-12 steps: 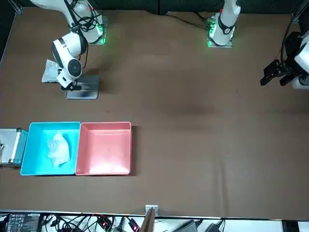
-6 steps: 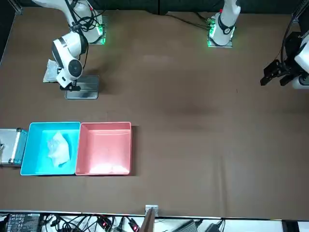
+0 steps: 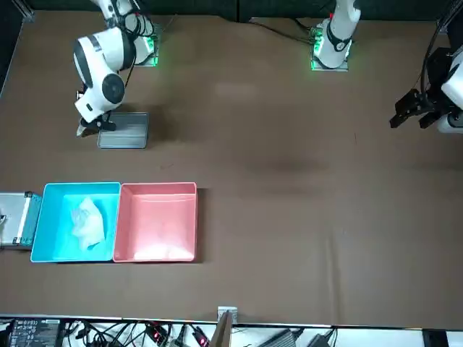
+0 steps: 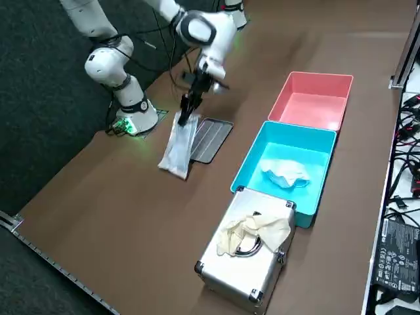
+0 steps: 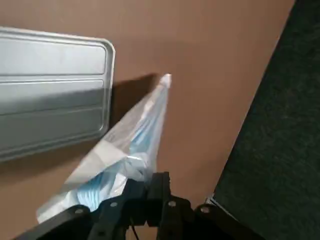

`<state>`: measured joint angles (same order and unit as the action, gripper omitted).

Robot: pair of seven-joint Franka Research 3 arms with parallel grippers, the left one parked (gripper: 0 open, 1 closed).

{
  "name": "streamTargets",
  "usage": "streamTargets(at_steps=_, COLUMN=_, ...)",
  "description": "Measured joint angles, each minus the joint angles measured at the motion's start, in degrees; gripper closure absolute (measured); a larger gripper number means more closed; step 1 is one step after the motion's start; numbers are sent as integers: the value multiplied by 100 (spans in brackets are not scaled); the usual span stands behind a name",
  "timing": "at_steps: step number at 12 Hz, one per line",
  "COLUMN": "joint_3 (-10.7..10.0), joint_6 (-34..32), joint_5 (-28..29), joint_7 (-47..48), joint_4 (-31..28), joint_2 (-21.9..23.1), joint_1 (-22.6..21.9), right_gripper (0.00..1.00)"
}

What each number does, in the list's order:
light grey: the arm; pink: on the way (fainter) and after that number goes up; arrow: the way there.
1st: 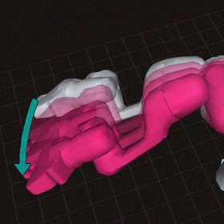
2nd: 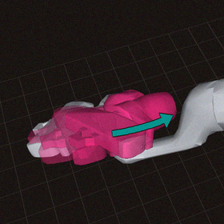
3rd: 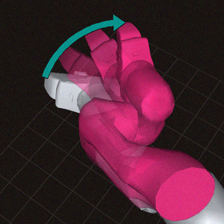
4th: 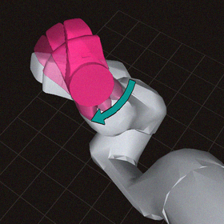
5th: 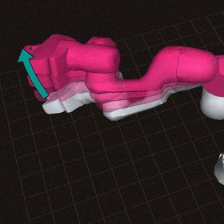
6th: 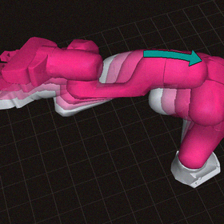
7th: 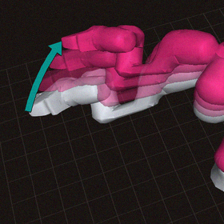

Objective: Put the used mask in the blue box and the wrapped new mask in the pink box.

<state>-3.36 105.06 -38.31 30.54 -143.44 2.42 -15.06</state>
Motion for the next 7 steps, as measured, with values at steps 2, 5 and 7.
streamTargets(at_steps=2, joint_3=25, joint_6=-625, joint_5=437, joint_7=-289, joint_4=521, joint_2=297, joint_1=-255, right_gripper=99)
streamTargets(at_steps=5, joint_3=38, joint_6=-1649, joint_5=1028, joint_7=-978, joint_4=2443, joint_2=72, joint_1=-566, right_gripper=99)
streamTargets(at_steps=7, joint_3=38, joint_6=-1918, joint_5=1299, joint_7=-1128, joint_4=3541, joint_2=-446, joint_1=-594, right_gripper=99)
